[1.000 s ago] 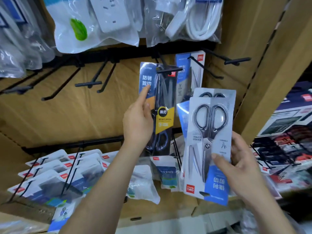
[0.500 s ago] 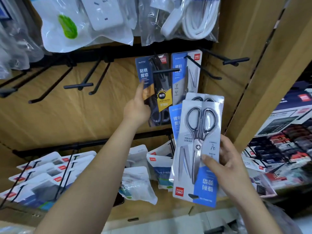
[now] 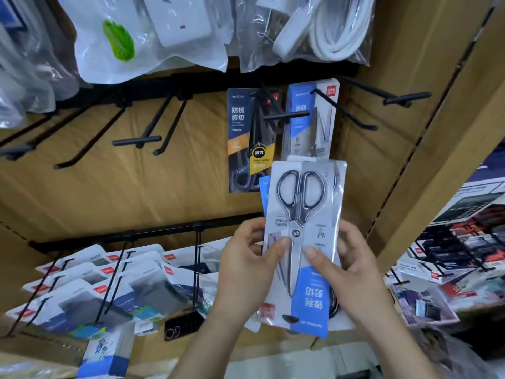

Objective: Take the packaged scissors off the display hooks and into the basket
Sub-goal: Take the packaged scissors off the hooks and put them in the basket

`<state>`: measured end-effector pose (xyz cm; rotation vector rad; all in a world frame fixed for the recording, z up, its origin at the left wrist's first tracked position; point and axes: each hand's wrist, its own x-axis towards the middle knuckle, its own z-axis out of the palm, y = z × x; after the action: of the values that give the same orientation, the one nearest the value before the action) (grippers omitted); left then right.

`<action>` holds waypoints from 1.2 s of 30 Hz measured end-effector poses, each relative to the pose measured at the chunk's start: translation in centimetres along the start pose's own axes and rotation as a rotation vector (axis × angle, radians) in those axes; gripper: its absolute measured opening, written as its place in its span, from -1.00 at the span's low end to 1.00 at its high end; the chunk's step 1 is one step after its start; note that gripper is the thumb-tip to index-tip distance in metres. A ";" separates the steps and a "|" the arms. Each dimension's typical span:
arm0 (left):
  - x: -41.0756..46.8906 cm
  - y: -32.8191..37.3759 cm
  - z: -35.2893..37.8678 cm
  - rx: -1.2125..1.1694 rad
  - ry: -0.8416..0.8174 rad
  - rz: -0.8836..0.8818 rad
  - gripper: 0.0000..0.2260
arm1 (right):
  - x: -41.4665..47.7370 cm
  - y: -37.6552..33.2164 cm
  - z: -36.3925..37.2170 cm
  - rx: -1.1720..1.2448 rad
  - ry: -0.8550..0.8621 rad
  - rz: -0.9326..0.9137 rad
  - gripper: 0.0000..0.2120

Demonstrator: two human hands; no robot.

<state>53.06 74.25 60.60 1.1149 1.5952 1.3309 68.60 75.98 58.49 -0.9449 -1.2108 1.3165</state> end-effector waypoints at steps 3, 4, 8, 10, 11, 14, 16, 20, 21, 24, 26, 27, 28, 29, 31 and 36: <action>-0.3 0.1 -0.4 -0.062 0.021 -0.034 -0.88 | 0.1 -0.1 0.3 -0.008 -0.019 -0.011 -0.60; -0.4 0.2 -0.5 -0.082 0.023 -0.046 -0.89 | 0.2 -0.2 0.2 -0.019 -0.024 -0.017 -0.63; -0.4 0.4 -0.9 -0.151 0.011 -0.116 -0.91 | 0.4 -0.5 -0.2 0.020 -0.046 0.035 -0.68; -0.2 0.6 -1.1 -0.217 -0.012 -0.148 -0.91 | 0.5 -0.4 -0.4 0.047 -0.066 0.058 -0.67; -0.2 0.7 -1.0 -0.251 -0.017 -0.162 -0.93 | 0.5 -0.4 -0.4 0.056 -0.068 0.060 -0.66; -0.2 0.9 -1.2 -0.322 0.022 -0.147 -0.97 | 0.6 -0.5 -0.6 0.007 -0.018 0.034 -0.62; 0.0 0.7 -1.9 -0.269 0.071 -0.072 -0.91 | 0.7 -1.0 -1.1 -0.068 0.021 0.000 -0.52; 0.5 1.2 -3.8 -0.069 -0.001 0.073 -0.80 | 0.6 -2.2 -3.2 -0.179 0.035 -0.090 -0.29; 0.6 1.4 -4.4 -0.003 -0.062 0.109 -0.76 | 0.6 -2.6 -3.6 -0.212 0.035 -0.101 -0.31; 0.9 3.1 -6.2 0.275 -0.327 0.190 -0.60 | 0.7 -2.4 -4.8 -0.416 0.032 -0.119 -0.48; 1.6 4.5 -6.8 0.706 -0.454 0.327 -0.61 | 0.7 -2.3 -4.8 -0.405 0.076 -0.064 -0.48; 2.0 5.2 -6.6 0.970 -0.506 0.450 -0.68 | 0.7 -2.3 -4.7 -0.390 0.087 -0.049 -0.49; 2.2 6.0 -6.0 1.176 -0.544 0.573 -0.74 | 0.6 -2.2 -4.4 -0.379 0.072 -0.049 -0.53; 2.3 6.5 -5.2 1.299 -0.580 0.669 -0.78 | 0.5 -2.3 -4.1 -0.381 0.041 -0.060 -0.61; 2.3 7.5 -3.2 1.406 -0.628 0.729 -0.79 | 0.1 -2.5 -3.3 -0.378 -0.051 -0.078 -0.87; 2.5 8.4 0.4 1.426 -0.491 0.859 -0.89 | -0.3 -2.0 -2.4 -0.502 -0.201 -0.076 -0.83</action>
<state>53.83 77.38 68.79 2.9015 1.6128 -0.0158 71.31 75.83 59.98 -1.1190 -1.7672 1.0829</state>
